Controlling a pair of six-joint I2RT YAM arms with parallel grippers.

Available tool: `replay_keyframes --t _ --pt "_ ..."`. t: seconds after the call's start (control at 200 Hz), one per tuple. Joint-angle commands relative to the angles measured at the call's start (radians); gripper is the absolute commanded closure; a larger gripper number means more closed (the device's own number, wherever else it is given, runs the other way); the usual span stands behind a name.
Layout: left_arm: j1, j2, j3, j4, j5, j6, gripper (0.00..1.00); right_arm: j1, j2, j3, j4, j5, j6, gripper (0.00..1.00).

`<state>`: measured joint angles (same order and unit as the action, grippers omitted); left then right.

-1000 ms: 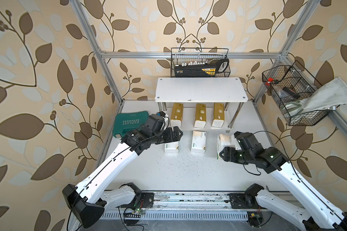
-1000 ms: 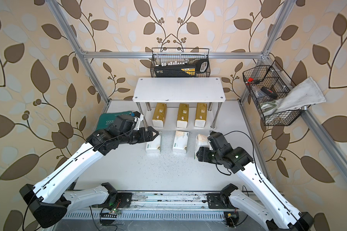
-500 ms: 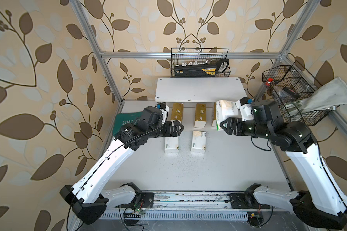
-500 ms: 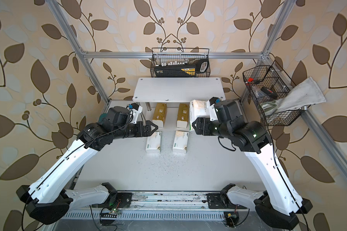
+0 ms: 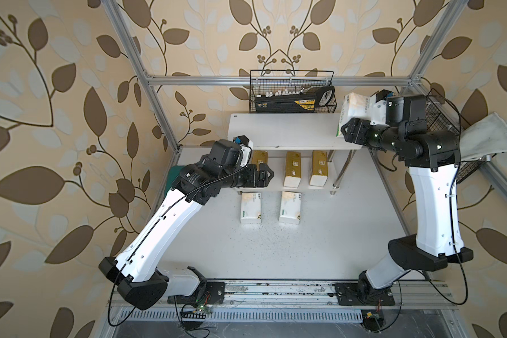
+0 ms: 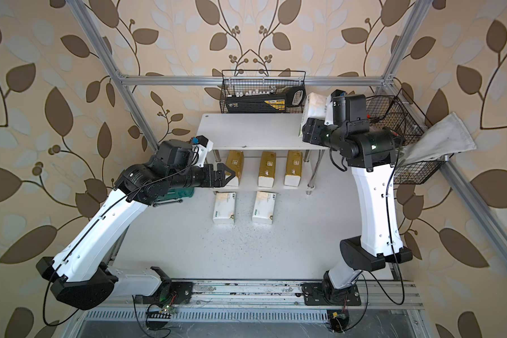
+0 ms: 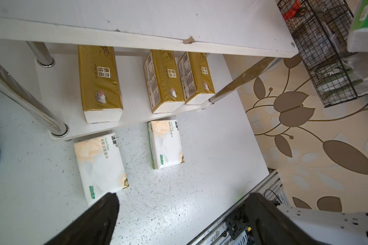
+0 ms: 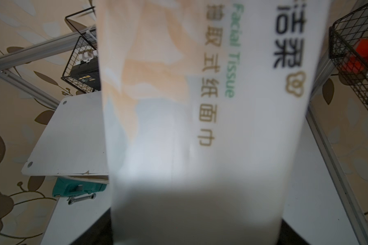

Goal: Place the tissue boxes on the shelf by color
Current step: Place a box of tissues on the shelf.

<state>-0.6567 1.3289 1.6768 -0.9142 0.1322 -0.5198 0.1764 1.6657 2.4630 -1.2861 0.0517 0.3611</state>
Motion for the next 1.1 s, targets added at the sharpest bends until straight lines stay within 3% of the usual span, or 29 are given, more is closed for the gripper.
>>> replay_keyframes --t 0.0,0.435,0.765,1.095 --pt "-0.013 0.007 0.037 -0.017 -0.017 0.029 0.01 -0.039 0.038 0.039 -0.019 -0.080 -0.016 0.22" --pt "-0.012 -0.003 -0.006 -0.016 -0.013 0.001 0.01 -0.055 0.158 0.057 -0.004 -0.126 -0.134 0.21" --pt "-0.012 -0.002 -0.045 -0.008 0.004 -0.023 0.01 -0.055 0.260 0.130 0.003 -0.160 -0.142 0.18" --pt "-0.013 -0.007 -0.069 0.009 0.013 -0.034 0.01 -0.043 0.261 0.075 0.047 -0.168 -0.129 0.06"
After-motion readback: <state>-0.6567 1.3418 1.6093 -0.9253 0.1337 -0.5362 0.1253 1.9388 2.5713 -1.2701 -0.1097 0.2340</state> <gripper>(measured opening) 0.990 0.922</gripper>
